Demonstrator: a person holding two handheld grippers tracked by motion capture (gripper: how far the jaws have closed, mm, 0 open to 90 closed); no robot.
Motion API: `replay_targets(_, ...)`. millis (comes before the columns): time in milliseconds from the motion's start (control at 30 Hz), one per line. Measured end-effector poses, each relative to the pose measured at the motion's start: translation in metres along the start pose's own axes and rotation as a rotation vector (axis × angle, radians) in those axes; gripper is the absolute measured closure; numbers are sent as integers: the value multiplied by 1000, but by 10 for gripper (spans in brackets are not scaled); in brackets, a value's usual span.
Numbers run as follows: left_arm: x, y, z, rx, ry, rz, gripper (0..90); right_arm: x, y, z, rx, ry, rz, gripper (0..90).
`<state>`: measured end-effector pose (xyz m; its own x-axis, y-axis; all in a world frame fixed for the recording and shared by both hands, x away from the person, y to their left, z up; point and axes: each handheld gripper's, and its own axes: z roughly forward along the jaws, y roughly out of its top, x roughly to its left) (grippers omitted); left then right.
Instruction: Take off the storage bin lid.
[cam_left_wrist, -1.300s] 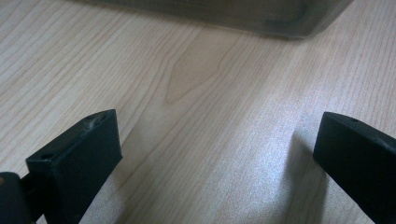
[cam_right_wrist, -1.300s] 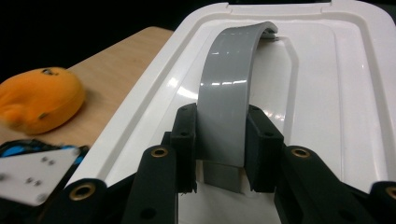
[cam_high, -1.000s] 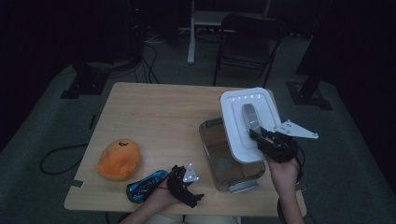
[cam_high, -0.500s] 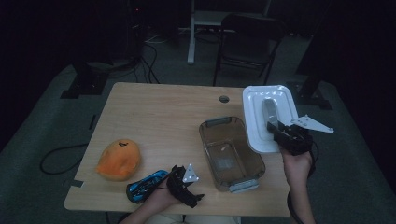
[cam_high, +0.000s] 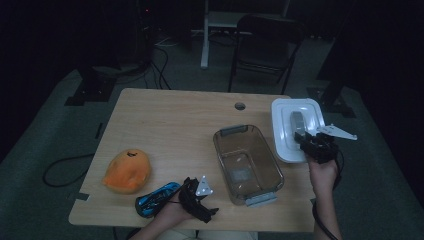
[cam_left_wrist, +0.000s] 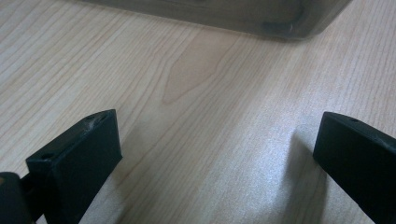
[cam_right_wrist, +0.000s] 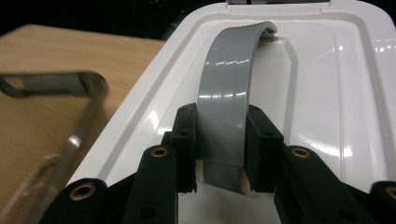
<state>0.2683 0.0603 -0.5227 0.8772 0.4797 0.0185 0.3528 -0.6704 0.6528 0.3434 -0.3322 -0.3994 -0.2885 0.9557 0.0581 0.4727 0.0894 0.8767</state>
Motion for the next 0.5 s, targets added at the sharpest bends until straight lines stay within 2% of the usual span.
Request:
replay_targets(67,0,0,0,-1,-2,2,14,-3,-9,13,37,-2,1,689)
replay_targets(200,0,0,0,-4,-1,1,14,-6,-20,27,65,-5,9,689)
replay_targets(267,-1,1,0,5,1,-1,14,-9,-32,42,97,0,31,689)
replay_targets(500,-1,1,0,3,-1,2,14,-13,-50,63,149,17,64,689)
